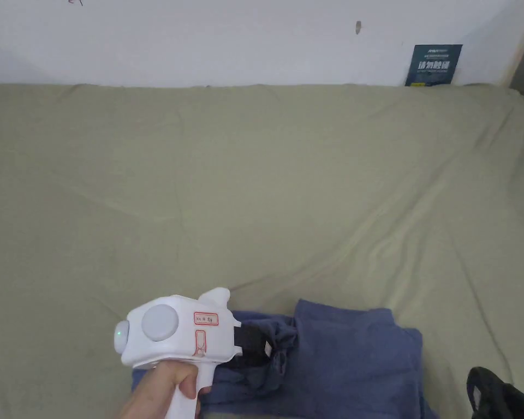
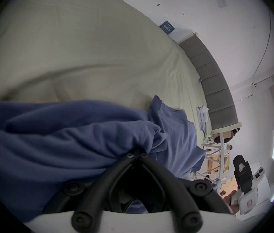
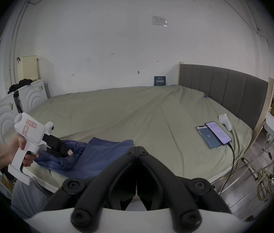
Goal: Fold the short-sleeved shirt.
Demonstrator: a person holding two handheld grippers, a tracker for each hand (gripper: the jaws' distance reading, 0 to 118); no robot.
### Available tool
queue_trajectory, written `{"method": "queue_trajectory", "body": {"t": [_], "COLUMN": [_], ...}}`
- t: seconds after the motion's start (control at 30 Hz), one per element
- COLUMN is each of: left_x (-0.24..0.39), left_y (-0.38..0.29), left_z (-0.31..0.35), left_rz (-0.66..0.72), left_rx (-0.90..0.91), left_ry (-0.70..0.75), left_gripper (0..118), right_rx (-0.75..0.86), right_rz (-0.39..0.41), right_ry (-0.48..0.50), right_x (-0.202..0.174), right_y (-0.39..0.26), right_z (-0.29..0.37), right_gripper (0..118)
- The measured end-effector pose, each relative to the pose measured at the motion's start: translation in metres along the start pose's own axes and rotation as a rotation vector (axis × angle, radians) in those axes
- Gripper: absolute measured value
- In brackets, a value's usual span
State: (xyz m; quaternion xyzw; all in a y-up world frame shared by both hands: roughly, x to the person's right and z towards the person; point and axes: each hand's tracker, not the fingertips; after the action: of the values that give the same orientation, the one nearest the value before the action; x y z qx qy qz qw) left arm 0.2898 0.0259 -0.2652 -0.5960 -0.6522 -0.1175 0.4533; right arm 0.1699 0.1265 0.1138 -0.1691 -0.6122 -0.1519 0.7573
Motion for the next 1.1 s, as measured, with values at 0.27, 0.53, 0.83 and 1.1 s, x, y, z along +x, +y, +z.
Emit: {"method": "queue_trajectory", "body": {"t": [0.27,0.53,0.83,1.1], "left_x": [-0.004,-0.084,-0.107,-0.122], "left_y": [0.004,-0.021,0.0,0.005], "left_z": [0.126,0.183,0.122,0.074], "left_rz": [-0.068,0.07,0.102,0.264], "left_rx": [0.152,0.184,0.078,0.057], "left_ry": [0.063,0.176,-0.093,-0.214], "left_gripper": [0,0,114,9], "right_rx": [0.01,0.001,-0.028,-0.011], "right_rz": [0.011,0.046,0.075,0.076], "right_ry": [0.024,0.087,0.078,0.061], "right_x": [-0.012,-0.039,-0.053,-0.049], "right_y": [0.006,0.006,0.007,0.012], "right_z": [-0.006,-0.012,-0.016,-0.018], "right_gripper": [0,0,0,0]}}
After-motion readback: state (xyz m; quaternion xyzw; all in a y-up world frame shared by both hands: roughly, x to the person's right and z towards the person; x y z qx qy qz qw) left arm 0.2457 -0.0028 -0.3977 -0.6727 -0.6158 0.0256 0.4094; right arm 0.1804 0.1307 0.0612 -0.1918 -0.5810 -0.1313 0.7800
